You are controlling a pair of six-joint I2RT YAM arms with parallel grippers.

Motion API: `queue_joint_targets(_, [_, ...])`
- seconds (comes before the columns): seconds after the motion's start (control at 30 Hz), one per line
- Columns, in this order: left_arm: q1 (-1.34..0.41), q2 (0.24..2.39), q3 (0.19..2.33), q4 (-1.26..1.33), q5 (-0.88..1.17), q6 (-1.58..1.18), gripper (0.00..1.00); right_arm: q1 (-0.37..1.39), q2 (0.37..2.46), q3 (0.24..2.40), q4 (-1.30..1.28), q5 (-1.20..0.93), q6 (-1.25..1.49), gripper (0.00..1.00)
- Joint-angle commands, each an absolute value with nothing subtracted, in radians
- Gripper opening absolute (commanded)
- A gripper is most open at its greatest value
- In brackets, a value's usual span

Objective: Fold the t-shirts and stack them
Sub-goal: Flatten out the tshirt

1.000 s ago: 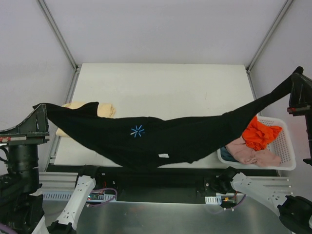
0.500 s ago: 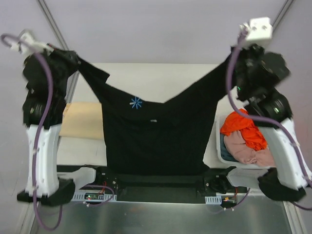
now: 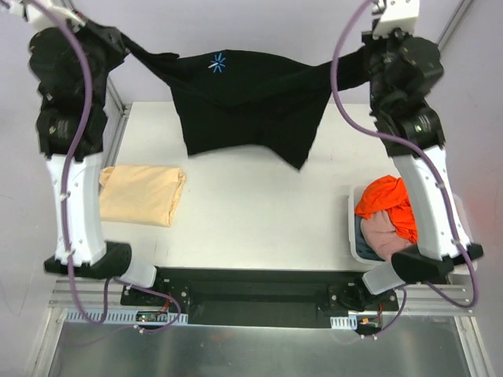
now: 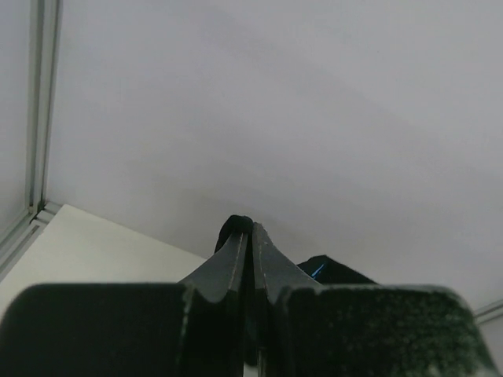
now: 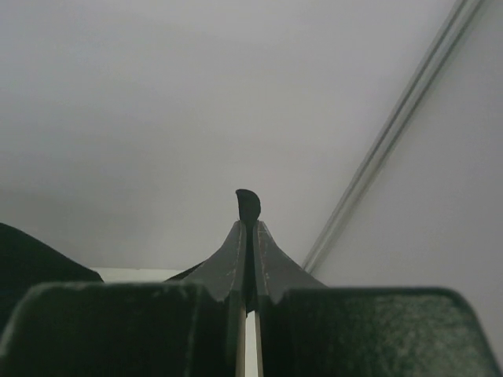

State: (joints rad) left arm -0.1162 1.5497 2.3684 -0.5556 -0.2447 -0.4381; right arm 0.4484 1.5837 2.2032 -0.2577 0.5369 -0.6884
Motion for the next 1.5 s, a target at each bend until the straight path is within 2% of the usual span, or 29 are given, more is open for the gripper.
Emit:
queue_joint_targets(0.0, [-0.107, 1.332, 2.122, -0.465, -0.317, -0.382, 0.0, 0.433, 1.315, 2.002, -0.178, 0.526, -0.628, 0.0])
queue_joint_targets(0.03, [-0.107, 1.295, 2.052, -0.465, -0.38, -0.385, 0.0, 0.431, 1.281, 1.894, -0.196, 0.522, -0.612, 0.01])
queue_joint_targets(0.07, [-0.106, 1.22, 1.895, -0.465, -0.406, -0.393, 0.0, 0.43, 1.226, 1.853, -0.286, 0.514, -0.55, 0.01])
queue_joint_targets(0.13, [-0.106, 1.139, 1.722, -0.465, -0.443, -0.439, 0.0, 0.429, 1.171, 1.73, -0.421, 0.499, -0.453, 0.01])
queue_joint_targets(0.17, [-0.106, 1.059, 1.545, -0.465, -0.472, -0.465, 0.02, 0.43, 1.12, 1.686, -0.563, 0.48, -0.402, 0.02])
queue_joint_targets(0.23, [-0.106, 0.99, 1.374, -0.468, -0.501, -0.555, 0.03, 0.429, 1.063, 1.567, -0.665, 0.437, -0.238, 0.02])
queue_joint_targets(0.27, [-0.106, 0.938, 1.23, -0.468, -0.538, -0.58, 0.04, 0.43, 1.007, 1.434, -0.719, 0.424, -0.192, 0.01])
queue_joint_targets(0.3, [-0.106, 0.916, 1.166, -0.474, -0.552, -0.63, 0.11, 0.428, 0.977, 1.374, -0.736, 0.387, -0.111, 0.02])
queue_joint_targets(0.37, [-0.106, 0.879, 1.023, -0.494, -0.569, -0.669, 0.17, 0.429, 0.924, 1.216, -0.788, 0.342, -0.04, 0.07])
queue_joint_targets(0.4, [-0.106, 0.873, 0.988, -0.502, -0.572, -0.696, 0.27, 0.428, 0.914, 1.178, -0.811, 0.334, -0.003, 0.08])
queue_joint_targets(0.43, [-0.106, 0.871, 0.962, -0.506, -0.578, -0.704, 0.27, 0.428, 0.913, 1.142, -0.836, 0.328, 0.036, 0.08])
queue_joint_targets(0.47, [-0.106, 0.874, 0.934, -0.518, -0.583, -0.707, 0.28, 0.429, 0.919, 1.117, -0.883, 0.348, 0.057, 0.15])
queue_joint_targets(0.5, [-0.104, 0.885, 0.933, -0.529, -0.583, -0.706, 0.39, 0.43, 0.929, 1.094, -0.909, 0.36, 0.067, 0.24])
queue_joint_targets(0.53, [-0.104, 0.893, 0.936, -0.54, -0.577, -0.703, 0.54, 0.428, 0.94, 1.092, -0.929, 0.37, 0.066, 0.36])
queue_joint_targets(0.57, [-0.106, 0.911, 0.954, -0.549, -0.563, -0.696, 0.68, 0.428, 0.965, 1.095, -0.958, 0.391, 0.064, 0.67])
queue_joint_targets(0.6, [-0.104, 0.919, 0.965, -0.56, -0.52, -0.683, 0.86, 0.429, 0.976, 1.11, -0.968, 0.399, 0.061, 0.78])
queue_joint_targets(0.63, [-0.104, 0.925, 0.976, -0.561, -0.487, -0.678, 0.99, 0.43, 0.985, 1.118, -0.974, 0.403, 0.055, 0.87])
queue_joint_targets(0.67, [-0.104, 0.933, 0.989, -0.563, -0.454, -0.67, 0.99, 0.431, 0.992, 1.127, -0.968, 0.403, 0.048, 0.99])
queue_joint_targets(0.73, [-0.104, 0.94, 0.994, -0.561, -0.352, -0.676, 0.99, 0.437, 0.993, 1.143, -0.925, 0.379, 0.034, 0.97])
queue_joint_targets(0.87, [-0.109, 0.953, 0.965, -0.555, -0.171, -0.707, 0.99, 0.448, 0.988, 1.134, -0.8, 0.176, -0.024, 0.97])
queue_joint_targets(1.0, [-0.178, 0.983, 0.908, -0.535, -0.121, -0.732, 0.99, 0.5, 1.044, 1.109, -0.681, 0.046, -0.054, 0.97])
queue_joint_targets(1.17, [-0.337, 1.074, 0.841, -0.476, -0.101, -0.764, 1.0, 0.581, 1.299, 1.184, -0.634, 0.023, -0.071, 0.97])
queue_joint_targets(1.33, [-0.406, 1.185, 0.79, -0.437, -0.063, -0.788, 0.99, 0.598, 1.634, 1.316, -0.633, 0.009, -0.045, 0.97])
queue_joint_targets(1.47, [-0.455, 1.242, 0.769, -0.427, -0.087, -0.824, 0.99, 0.597, 1.801, 1.387, -0.629, -0.029, -0.011, 0.97])
